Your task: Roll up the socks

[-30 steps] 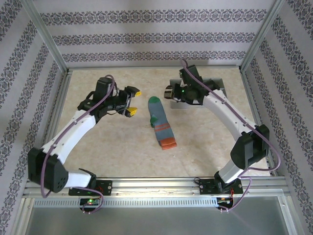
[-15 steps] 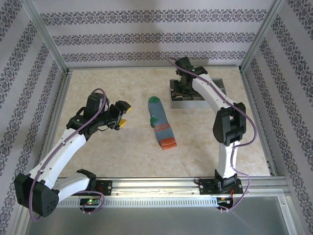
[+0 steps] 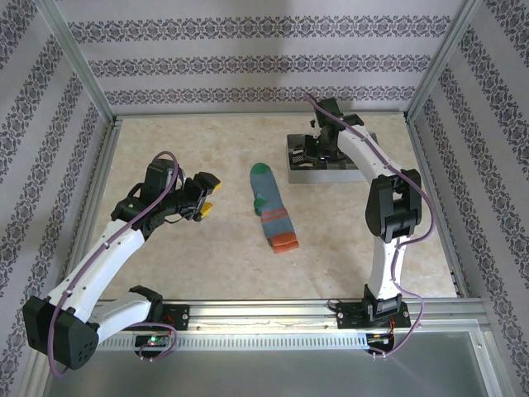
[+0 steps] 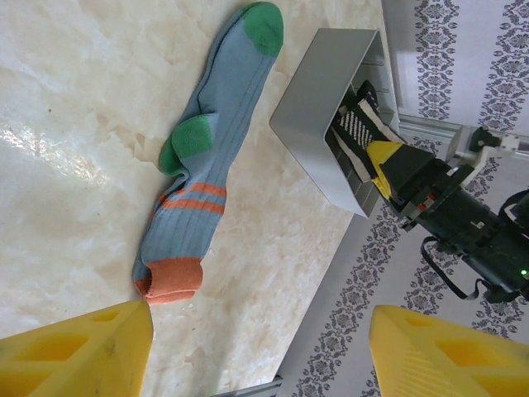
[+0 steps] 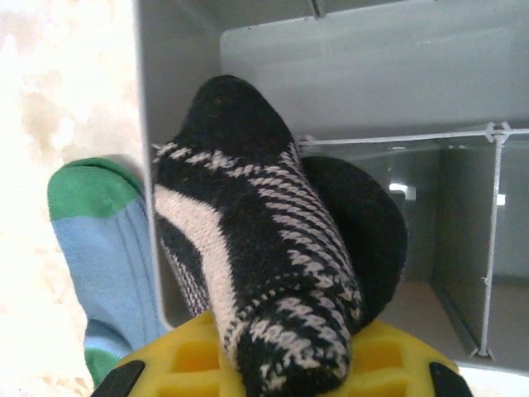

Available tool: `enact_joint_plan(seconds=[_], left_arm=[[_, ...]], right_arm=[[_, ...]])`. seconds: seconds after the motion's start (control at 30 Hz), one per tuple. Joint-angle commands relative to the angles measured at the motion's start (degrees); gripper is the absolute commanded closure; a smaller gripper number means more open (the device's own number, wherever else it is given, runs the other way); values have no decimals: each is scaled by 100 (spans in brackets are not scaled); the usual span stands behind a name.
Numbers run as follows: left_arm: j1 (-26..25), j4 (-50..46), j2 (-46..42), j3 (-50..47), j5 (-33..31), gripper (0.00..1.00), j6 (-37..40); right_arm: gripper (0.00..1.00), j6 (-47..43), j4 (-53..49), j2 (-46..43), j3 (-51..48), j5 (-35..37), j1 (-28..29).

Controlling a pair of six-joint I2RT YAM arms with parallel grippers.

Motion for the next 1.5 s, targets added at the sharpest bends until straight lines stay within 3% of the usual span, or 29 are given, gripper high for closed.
enact_joint_plan(seconds=[0.0, 0.2, 0.4, 0.57, 1.07, 1.3, 1.47], left_arm=[[-15, 160, 14, -55, 29, 32, 50], [-16, 178, 30, -45, 29, 32, 43], [-18, 173, -13, -61, 8, 33, 22], [-21, 119, -55, -14, -9, 33, 56], [-18, 263, -361, 675, -203, 34, 1063], [-15, 356, -391, 561, -177, 35, 978], [-20, 423, -369, 540, -166, 35, 964]], right_arm=[[100, 10, -111, 146, -81, -58, 28], [100, -290, -471, 348, 193, 501, 277], [100, -676, -1207, 843, 958, 1728, 703], [100, -968, -1549, 1305, 1430, 2157, 944], [100, -912, -1862, 2151, 2104, 1660, 842], [59, -841, -2015, 1699, 2532, 1670, 828], [46, -755, -2215, 1360, 3052, 1653, 763]])
